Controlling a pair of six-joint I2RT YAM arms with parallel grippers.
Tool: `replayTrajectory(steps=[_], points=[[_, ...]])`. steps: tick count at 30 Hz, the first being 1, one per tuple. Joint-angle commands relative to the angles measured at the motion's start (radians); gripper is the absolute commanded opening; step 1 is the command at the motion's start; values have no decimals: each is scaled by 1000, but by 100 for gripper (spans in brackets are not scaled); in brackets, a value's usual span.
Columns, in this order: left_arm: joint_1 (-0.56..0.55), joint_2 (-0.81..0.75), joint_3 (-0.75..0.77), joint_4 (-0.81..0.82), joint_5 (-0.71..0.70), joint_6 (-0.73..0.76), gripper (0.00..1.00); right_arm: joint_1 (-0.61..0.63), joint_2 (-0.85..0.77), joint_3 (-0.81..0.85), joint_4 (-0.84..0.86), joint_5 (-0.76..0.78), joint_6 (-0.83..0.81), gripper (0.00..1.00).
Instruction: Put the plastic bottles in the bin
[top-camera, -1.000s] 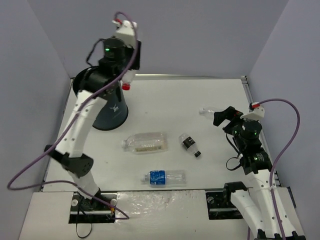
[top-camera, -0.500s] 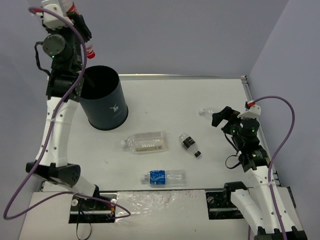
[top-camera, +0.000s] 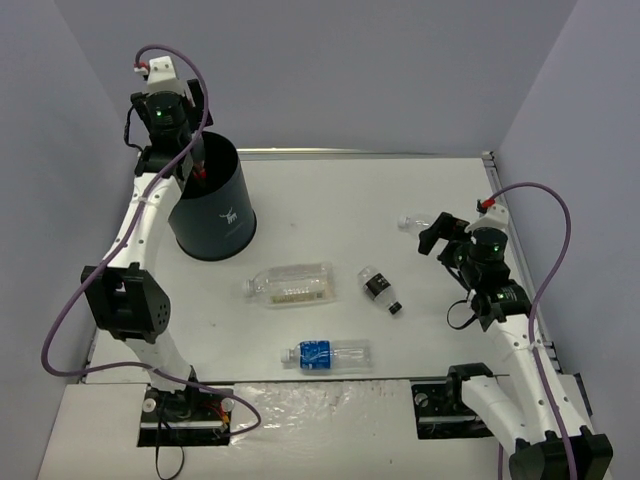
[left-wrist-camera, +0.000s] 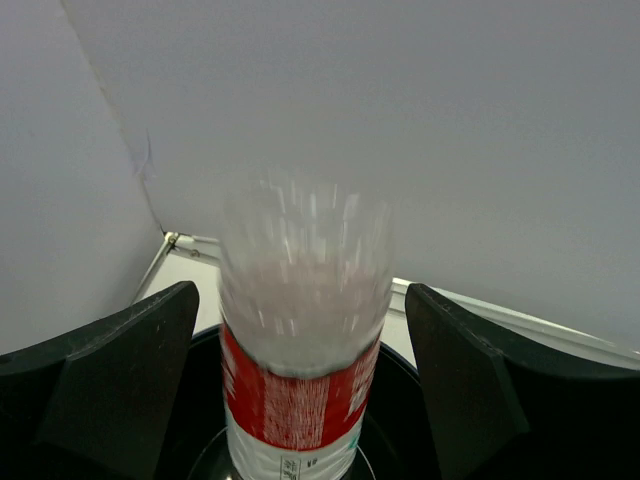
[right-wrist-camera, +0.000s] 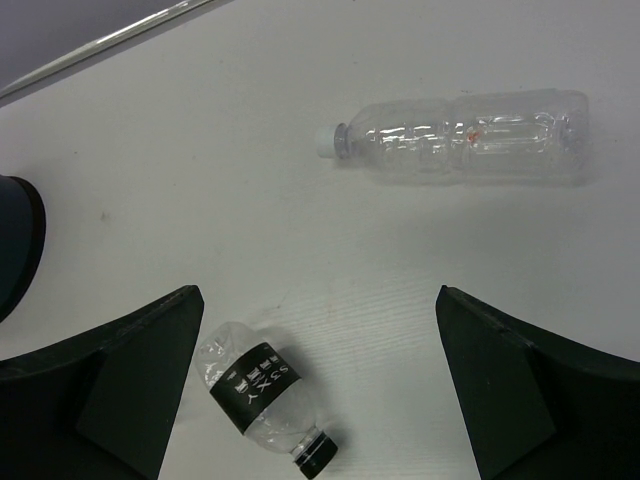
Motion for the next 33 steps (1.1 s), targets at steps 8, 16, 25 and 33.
replayTrajectory(steps=[8, 16, 25, 33], points=[[9, -198, 6, 29, 138, -81, 97, 70, 57, 21, 45, -82, -66, 100], [7, -202, 319, -627, 229, -217, 97, 302, 173, 63, 1, 75, -84, 100], [-58, -602, -303, -607, 272, -367, 97, 535, 430, 128, -95, 299, -31, 100], [-159, -866, -621, -535, 374, -381, 97, 537, 511, 73, -156, 339, 84, 100]])
